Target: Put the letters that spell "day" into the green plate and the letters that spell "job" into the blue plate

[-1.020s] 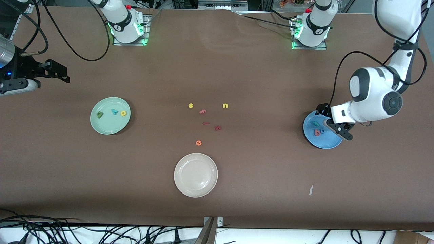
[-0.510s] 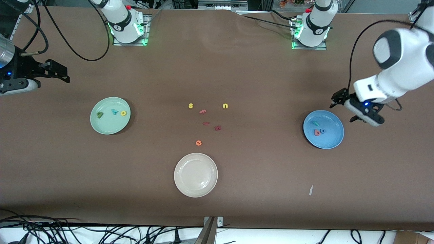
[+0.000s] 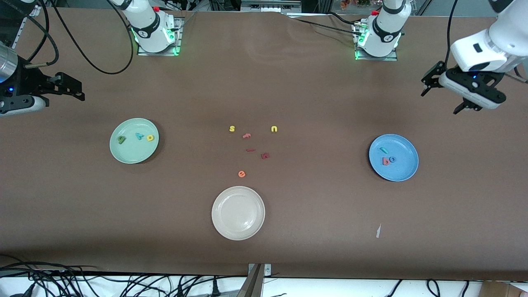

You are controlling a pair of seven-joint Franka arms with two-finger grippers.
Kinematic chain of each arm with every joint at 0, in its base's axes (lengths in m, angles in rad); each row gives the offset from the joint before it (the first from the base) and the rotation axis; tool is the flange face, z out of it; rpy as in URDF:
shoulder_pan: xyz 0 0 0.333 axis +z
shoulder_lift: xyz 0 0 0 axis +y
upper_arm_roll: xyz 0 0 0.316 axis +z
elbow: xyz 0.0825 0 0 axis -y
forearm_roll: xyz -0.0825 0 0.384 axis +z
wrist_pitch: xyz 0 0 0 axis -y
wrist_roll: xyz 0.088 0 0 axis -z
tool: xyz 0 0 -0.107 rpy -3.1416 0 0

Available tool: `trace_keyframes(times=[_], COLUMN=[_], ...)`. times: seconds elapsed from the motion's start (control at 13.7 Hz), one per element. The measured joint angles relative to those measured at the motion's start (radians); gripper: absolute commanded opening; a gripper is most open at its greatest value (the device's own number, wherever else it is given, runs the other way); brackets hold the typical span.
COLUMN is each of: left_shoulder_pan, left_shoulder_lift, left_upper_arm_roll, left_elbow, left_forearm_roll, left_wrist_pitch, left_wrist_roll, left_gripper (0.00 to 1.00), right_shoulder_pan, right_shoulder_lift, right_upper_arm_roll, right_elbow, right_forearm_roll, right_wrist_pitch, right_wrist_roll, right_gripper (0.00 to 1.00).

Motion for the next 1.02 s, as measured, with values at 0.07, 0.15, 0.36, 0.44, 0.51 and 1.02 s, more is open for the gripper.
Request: trace_keyframes(times=[0.07,0.15,0.36,0.44,0.51,1.02], left_shoulder_pan=[0.0,0.001,0.001,0.002,0.002,-0.007], left_shoulder_lift=[0.002,0.004,0.024,0.039,0.06,0.111], left_upper_arm_roll=[0.0,0.001,0.003,0.003,0.003,0.034], left_elbow=[0.032,0.063,0.105,0.107,0.107,0.109], left_forearm_roll=[0.0,0.0,0.0,0.0,0.0,-0.007], left_wrist_pitch=[-0.029,-0.068,-0.121,-0.117,-0.101,-0.067], left_wrist_roll=[-0.031,-0.077,-0.16,-0.169,-0.172,-0.248], left_gripper=[1.0,1.0,1.0,1.0,1.0,1.0], right_shoulder_pan=[0.0,0.0,0.001,0.001,0.001,0.003], right_shoulder_lift=[0.0,-0.001,-0.002,-0.002,-0.002,-0.002], right_upper_arm_roll=[0.0,0.0,0.001,0.001,0.001,0.002], right_elbow=[0.001,0.001,0.003,0.003,0.003,0.003], right_forearm_roll=[0.0,0.0,0.0,0.0,0.0,0.001], right_wrist_pitch=[0.001,0.003,0.022,0.024,0.026,0.025], right_wrist_roll=[0.0,0.0,0.0,0.0,0.0,0.125], right_gripper=[1.0,1.0,1.0,1.0,1.0,1.0])
